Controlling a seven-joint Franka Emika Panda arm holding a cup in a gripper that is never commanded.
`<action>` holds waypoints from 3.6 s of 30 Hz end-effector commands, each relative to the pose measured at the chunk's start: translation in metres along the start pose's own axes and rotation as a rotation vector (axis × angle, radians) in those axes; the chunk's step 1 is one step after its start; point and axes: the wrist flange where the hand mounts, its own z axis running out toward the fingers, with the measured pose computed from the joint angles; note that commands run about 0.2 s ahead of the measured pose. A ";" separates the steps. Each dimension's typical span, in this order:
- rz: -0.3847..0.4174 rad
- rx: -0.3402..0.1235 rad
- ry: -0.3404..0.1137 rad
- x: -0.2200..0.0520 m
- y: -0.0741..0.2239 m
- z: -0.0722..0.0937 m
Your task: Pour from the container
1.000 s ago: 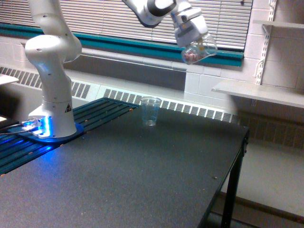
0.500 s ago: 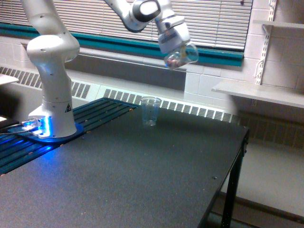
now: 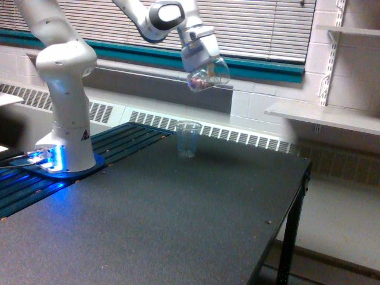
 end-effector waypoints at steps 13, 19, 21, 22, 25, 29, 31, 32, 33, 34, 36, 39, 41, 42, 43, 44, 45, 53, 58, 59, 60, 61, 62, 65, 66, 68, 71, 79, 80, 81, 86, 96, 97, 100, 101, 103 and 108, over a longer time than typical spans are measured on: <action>-0.019 -0.040 -0.094 -0.054 0.024 0.012; -0.030 -0.054 -0.131 -0.072 0.029 0.018; -0.031 -0.058 -0.140 -0.076 0.030 0.019; -0.030 -0.060 -0.144 -0.078 0.031 0.020; -0.033 -0.063 -0.158 -0.084 0.032 0.022; -0.035 -0.064 -0.181 -0.092 0.033 0.025; -0.038 -0.068 -0.193 -0.097 0.033 0.028; -0.043 -0.070 -0.201 -0.100 0.033 0.030; -0.049 -0.071 -0.207 -0.102 0.032 0.031; -0.051 -0.073 -0.213 -0.104 0.032 0.033; -0.058 -0.076 -0.222 -0.108 0.031 0.035; -0.066 -0.076 -0.233 -0.111 0.029 0.038; -0.074 -0.075 -0.241 -0.112 0.028 0.040; -0.075 -0.077 -0.243 -0.113 0.028 0.040; -0.078 -0.077 -0.247 -0.113 0.027 0.041; -0.081 -0.078 -0.251 -0.113 0.027 0.042; -0.084 -0.080 -0.254 -0.114 0.027 0.043; -0.106 -0.093 -0.286 -0.117 0.024 0.052; -0.125 -0.100 -0.310 -0.120 0.020 0.058; -0.129 -0.100 -0.315 -0.121 0.018 0.059; -0.134 -0.102 -0.320 -0.122 0.017 0.060; -0.139 -0.103 -0.324 -0.123 0.016 0.061; -0.142 -0.104 -0.328 -0.123 0.016 0.062; -0.150 -0.110 -0.336 -0.123 0.014 0.066; -0.152 -0.111 -0.337 -0.122 0.013 0.067; -0.158 -0.112 -0.339 -0.121 0.010 0.068; -0.171 -0.113 -0.346 -0.120 0.007 0.070; -0.206 -0.132 -0.355 -0.113 -0.001 0.075; -0.208 -0.135 -0.357 -0.112 -0.001 0.076; -0.211 -0.137 -0.358 -0.111 -0.002 0.076; -0.230 -0.147 -0.369 -0.108 -0.006 0.080; -0.260 -0.159 -0.377 -0.100 -0.015 0.084; -0.262 -0.160 -0.378 -0.099 -0.016 0.085; -0.269 -0.163 -0.381 -0.097 -0.018 0.086; -0.273 -0.163 -0.383 -0.096 -0.020 0.086; -0.278 -0.164 -0.386 -0.096 -0.022 0.087; -0.299 -0.170 -0.395 -0.095 -0.028 0.088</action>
